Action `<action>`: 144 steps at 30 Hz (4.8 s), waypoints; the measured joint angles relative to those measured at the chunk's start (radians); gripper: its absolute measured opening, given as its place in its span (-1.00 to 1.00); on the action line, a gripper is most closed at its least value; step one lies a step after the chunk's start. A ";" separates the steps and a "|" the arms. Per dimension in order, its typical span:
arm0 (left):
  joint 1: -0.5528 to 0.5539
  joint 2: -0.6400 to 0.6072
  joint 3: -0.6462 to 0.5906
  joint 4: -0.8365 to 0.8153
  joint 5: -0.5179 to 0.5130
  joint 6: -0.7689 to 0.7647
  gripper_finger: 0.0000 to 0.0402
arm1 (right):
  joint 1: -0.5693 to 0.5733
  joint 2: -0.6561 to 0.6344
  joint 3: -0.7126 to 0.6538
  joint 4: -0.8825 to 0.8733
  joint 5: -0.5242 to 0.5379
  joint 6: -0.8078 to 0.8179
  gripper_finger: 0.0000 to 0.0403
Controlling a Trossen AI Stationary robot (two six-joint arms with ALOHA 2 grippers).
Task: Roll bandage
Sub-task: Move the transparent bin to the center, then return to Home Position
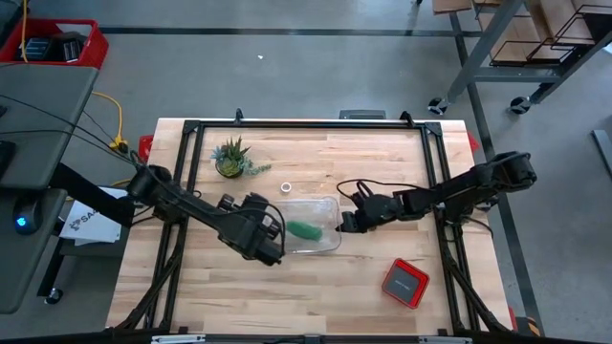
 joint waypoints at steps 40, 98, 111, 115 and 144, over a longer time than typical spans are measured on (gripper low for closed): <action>-0.307 -0.865 -0.376 0.434 -0.677 0.173 -1.00 | -0.145 -0.811 0.000 -0.471 0.262 -0.562 -1.00; 0.417 -1.599 -1.434 1.771 0.543 0.943 -1.00 | -0.451 -0.868 -0.001 -0.327 -0.148 -0.913 -1.00; 0.417 -1.599 -1.434 1.728 0.577 0.926 -1.00 | -0.426 -1.047 -0.300 0.143 -0.142 -0.859 -1.00; 0.417 -1.599 -1.434 1.728 0.576 0.926 -1.00 | -0.422 -1.015 -0.402 0.366 -0.142 -0.828 -1.00; 0.417 -1.599 -1.434 1.730 0.575 0.925 -1.00 | -0.145 -0.963 -0.474 0.135 -0.176 -1.121 -1.00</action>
